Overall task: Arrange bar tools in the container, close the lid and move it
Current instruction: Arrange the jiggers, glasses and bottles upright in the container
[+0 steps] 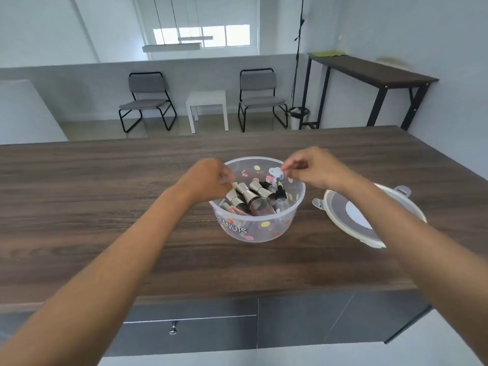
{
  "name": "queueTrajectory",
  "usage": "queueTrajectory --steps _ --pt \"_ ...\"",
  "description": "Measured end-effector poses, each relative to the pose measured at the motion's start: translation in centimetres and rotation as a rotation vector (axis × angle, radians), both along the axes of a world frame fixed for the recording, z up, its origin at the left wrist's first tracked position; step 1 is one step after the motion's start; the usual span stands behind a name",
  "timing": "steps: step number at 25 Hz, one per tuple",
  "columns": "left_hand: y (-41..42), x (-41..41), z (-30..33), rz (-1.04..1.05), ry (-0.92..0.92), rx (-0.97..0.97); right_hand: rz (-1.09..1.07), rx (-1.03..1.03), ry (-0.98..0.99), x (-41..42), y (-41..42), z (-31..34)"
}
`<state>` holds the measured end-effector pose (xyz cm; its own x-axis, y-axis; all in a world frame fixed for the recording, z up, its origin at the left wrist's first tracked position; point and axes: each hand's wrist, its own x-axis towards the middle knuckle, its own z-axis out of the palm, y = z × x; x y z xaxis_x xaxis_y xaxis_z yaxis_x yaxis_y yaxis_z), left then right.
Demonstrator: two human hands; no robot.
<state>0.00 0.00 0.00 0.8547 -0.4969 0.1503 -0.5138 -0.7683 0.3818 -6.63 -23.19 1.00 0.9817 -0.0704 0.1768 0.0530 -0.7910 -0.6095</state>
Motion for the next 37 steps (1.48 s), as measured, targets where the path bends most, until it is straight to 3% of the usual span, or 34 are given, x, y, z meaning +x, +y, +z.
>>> queueTrajectory --steps 5,12,18,28,37 --pt "-2.8 1.2 -0.8 -0.087 0.137 0.388 0.222 -0.368 0.291 3.9 2.5 -1.1" --pt "-3.7 1.9 -2.2 -0.063 0.058 0.454 0.319 -0.572 0.356 5.6 3.2 -2.6" --pt "-3.6 1.7 -3.0 -0.085 -0.015 0.457 0.378 -0.665 0.178 5.4 2.7 -3.3" --pt "-1.8 2.2 -1.8 0.088 -0.041 0.239 0.150 -0.372 0.089 7.0 3.0 -2.4" --pt "-2.0 2.5 -1.8 0.200 -0.007 0.153 -0.244 0.274 0.334 8.2 4.9 -2.8"
